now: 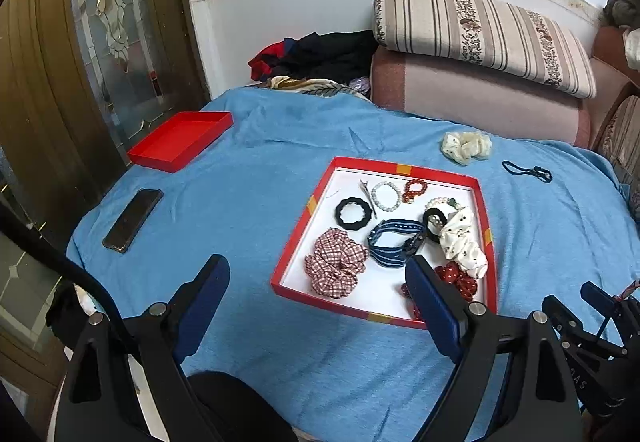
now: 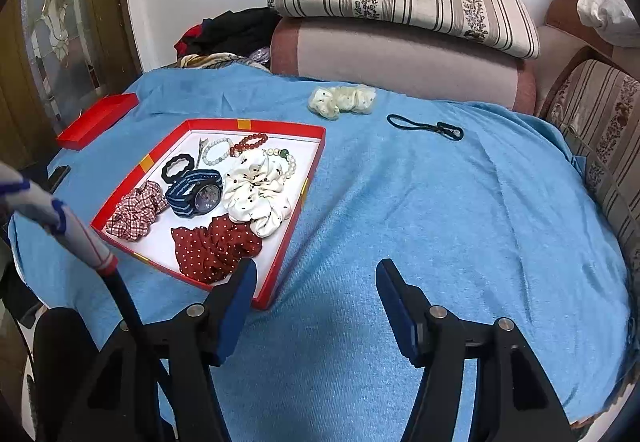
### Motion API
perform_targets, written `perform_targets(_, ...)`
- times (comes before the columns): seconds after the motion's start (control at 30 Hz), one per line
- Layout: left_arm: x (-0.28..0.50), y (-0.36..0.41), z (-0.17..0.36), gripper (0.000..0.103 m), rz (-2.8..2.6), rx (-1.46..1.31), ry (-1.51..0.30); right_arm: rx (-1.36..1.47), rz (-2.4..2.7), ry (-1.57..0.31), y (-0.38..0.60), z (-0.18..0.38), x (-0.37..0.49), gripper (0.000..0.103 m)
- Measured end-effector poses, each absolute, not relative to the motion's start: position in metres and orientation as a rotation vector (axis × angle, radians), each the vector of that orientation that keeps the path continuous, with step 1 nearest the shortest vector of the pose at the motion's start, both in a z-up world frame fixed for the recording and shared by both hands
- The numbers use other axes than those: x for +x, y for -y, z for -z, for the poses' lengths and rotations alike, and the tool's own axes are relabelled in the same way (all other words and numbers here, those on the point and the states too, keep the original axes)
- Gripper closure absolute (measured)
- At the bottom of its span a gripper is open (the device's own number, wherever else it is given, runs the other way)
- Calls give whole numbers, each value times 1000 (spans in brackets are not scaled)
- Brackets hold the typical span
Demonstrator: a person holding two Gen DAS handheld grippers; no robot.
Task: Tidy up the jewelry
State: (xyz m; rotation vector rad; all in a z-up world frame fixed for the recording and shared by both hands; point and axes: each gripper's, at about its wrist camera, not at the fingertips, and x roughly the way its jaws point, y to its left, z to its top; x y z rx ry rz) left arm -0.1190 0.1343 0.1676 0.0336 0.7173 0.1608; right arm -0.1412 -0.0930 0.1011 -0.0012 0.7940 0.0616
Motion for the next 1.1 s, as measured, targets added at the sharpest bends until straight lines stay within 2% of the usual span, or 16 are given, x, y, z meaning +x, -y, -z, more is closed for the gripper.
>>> perform_targets(0.77, -132, -132, -172, 14, -126, 18, -646, -33, -72, -786, 82, -99, -147, 30)
perform_targets(0.9, -138, -138, -181, 6, -140, -22, -580, -36, -73, -786, 81, -98, -146, 30)
perform_targets(1.1, -145, -146, -192, 0, -150, -65, -503, -40, -82, -788, 78, -95, -144, 30)
